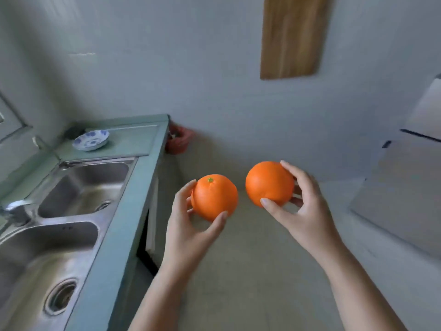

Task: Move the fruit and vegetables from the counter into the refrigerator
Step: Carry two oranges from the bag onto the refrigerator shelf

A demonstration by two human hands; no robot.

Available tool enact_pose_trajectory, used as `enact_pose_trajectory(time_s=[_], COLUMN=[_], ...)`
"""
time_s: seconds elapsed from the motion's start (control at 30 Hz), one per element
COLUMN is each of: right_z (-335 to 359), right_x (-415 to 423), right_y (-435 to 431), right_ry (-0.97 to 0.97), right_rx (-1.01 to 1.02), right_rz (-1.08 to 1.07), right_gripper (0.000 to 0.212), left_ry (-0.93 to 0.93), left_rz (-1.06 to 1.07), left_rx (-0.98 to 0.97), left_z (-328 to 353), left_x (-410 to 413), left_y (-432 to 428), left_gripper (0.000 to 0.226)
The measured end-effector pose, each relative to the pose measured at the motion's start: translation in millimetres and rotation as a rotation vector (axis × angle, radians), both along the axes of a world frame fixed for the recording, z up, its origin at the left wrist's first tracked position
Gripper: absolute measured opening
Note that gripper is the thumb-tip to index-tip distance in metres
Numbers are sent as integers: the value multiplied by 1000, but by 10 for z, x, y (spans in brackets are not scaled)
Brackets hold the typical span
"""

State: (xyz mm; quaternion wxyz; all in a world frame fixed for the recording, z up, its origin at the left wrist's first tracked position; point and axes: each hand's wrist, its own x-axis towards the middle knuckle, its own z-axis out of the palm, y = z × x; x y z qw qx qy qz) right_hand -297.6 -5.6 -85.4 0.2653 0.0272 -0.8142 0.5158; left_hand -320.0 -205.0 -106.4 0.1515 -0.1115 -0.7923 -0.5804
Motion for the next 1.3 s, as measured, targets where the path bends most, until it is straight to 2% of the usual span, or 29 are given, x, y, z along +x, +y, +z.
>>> enact_pose_trajectory(time_s=[0.23, 0.63, 0.83, 1.07, 1.3], right_z=[-11, -273, -299, -21, -17], right_x=[255, 466, -138, -1167, -1454], right_y=[1582, 3084, 3807, 4648, 5541], right_ry=[-4, -89, -114, -136, -167], right_rx=[-36, -75, -71, -27, -38], right_rz=[-311, -682, -792, -806, -910], right_gripper=[64, 68, 69, 72, 73], left_ry=[-3, -76, -42, 25, -21], left_rz=[-300, -685, -785, -863, -939], left_rx=[40, 27, -6, -16, 0], left_z=[44, -131, -245, -87, -109], left_x=[-374, -814, -1522, -2534, -2963], left_y=[1737, 3726, 4633, 5582, 6601], left_gripper=[65, 64, 67, 72, 71])
